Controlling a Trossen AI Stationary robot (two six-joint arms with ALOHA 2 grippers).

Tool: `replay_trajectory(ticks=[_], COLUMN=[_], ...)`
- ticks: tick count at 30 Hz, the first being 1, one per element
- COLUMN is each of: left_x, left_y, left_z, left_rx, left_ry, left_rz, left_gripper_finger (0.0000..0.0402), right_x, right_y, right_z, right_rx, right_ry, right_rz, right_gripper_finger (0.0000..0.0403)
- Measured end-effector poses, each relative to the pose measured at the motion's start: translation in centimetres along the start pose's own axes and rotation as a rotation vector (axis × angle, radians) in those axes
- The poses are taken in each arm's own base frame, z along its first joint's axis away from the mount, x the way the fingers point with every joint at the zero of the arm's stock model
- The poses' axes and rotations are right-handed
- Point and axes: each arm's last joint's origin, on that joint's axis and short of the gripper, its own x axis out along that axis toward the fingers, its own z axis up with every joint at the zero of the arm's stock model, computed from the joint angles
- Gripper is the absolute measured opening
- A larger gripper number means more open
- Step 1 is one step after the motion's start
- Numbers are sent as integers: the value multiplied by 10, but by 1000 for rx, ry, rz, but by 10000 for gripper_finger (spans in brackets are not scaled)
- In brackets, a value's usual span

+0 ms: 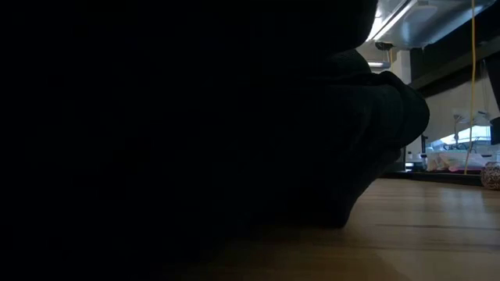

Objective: Sort clothes
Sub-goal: Put the black pants into the white bin

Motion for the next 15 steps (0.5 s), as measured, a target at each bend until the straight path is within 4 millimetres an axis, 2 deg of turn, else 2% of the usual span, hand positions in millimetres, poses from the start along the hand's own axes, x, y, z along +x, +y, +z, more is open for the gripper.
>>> replay_trajectory(ticks=[3, 6, 9, 12, 15], left_x=[8, 16, 23, 27, 31], left_y=[4, 7, 7, 8, 8], left_z=[-4, -4, -2, 1, 1], left_rx=[-36, -55, -50, -53, -60], left_ry=[-36, -87, -133, -143, -133], left_rz=[-11, -27, -49, -63, -77], left_gripper_finger=[143, 143, 143, 143, 143], right_x=[19, 41, 62, 76, 81], right_y=[30, 53, 68, 69, 65], right_z=[-29, -44, -46, -39, -26], right_rx=[-126, -281, -406, -391, -350], right_ry=[47, -6, -92, -89, -74], right_rz=[-45, -76, -78, -64, -50], right_gripper_finger=[227, 227, 228, 242, 269])
